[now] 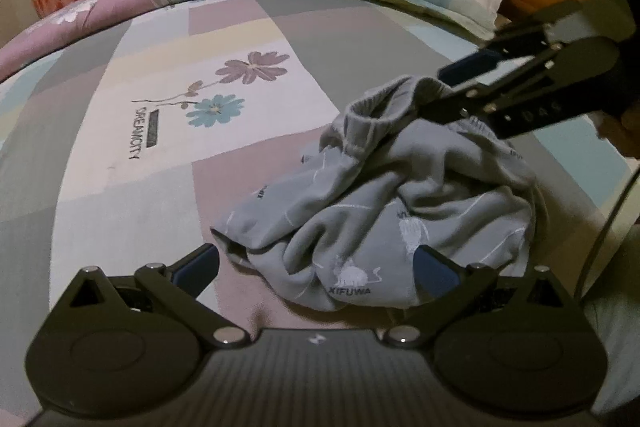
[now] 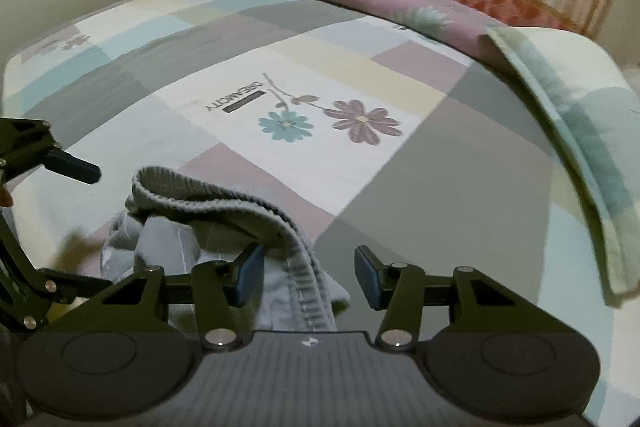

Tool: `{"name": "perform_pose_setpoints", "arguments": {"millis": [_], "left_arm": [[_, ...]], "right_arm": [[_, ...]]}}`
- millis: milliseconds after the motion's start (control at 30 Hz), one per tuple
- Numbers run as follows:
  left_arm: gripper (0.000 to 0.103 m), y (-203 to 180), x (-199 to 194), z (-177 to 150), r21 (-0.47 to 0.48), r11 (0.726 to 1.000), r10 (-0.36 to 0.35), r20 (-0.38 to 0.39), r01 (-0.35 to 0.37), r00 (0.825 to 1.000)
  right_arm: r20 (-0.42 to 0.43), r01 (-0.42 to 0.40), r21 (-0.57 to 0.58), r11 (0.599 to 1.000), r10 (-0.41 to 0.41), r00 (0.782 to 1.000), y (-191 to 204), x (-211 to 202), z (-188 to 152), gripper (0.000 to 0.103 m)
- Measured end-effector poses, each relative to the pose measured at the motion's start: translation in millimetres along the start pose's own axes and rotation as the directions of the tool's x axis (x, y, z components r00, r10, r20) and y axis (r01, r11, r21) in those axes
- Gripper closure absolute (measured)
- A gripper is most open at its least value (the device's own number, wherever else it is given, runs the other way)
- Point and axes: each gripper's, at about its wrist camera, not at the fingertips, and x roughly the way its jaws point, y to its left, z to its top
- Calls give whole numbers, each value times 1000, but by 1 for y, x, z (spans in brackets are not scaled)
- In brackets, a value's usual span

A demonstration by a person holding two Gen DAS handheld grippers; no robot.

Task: Fold clothes
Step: 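Reach the right tool to the grey pants' waistband and grasp it, then lift the waistband with the right tool and shake the pants loose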

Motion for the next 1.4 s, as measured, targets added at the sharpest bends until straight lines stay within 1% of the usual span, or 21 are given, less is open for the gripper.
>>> {"name": "perform_pose_setpoints", "arguments": {"millis": [167,233,300,333,367,400,500,633,733,833,933,1033,1133,1233,1267,1333,1400], "left_arm": [[1,2,6,1,-3,1000,-19,-10,19,1000],[1,2,7,1,-5,1000,-27,-10,27,1000],[1,3,7,2,-7,999,-36,-9,35,999],[1,3,8,2,-8,999,-40,-9,40,999],[1,3,8,2,-9,999,-44,-8,44,999],[1,3,8,3,-8,999,-43,-8,43,999],[1,4,7,5,-11,999,-42,-5,42,999],[1,6,6,9,-14,999,-34,3,34,999],[1,7,5,14,-10,1000,-26,13,26,1000],[1,8,6,18,-12,1000,-27,16,27,1000],[1,9,8,22,-10,1000,-23,16,23,1000],[1,9,12,24,-7,1000,-21,13,21,1000],[1,8,14,26,-6,1000,-26,11,26,1000],[1,8,15,25,-2,1000,-24,8,24,1000],[1,8,16,25,-4,1000,-23,7,23,1000],[1,8,17,25,-8,1000,-21,4,21,1000],[1,8,18,25,-10,1000,-22,0,22,1000]], "right_arm": [[-7,-67,-28,997,67,998,-4,11,7,47],[-17,-106,-35,994,105,994,-5,14,9,55],[-27,-144,-43,989,143,989,-6,16,11,74],[-32,-164,-47,985,162,986,-7,17,12,78],[-38,-175,-45,984,173,984,-7,18,13,87],[-41,-175,-39,984,173,984,-9,18,14,90],[-25,-143,-10,990,143,989,-15,13,15,91],[-41,-48,68,997,51,998,-42,15,10,91],[-62,29,128,991,-22,998,-63,16,6,91],[-87,107,186,977,-93,992,-84,18,2,91],[-117,185,241,953,-161,980,-105,19,-2,91],[-155,260,297,919,-223,962,-127,21,-8,91],[-224,326,367,871,-258,940,-152,24,-27,91],[-275,387,400,831,-293,915,-172,22,-43,91],[-292,413,405,815,-313,904,-178,20,-48,91],[-324,477,408,779,-365,873,-190,15,-59,91],[-360,514,432,741,-381,852,-202,13,-70,91]]}}
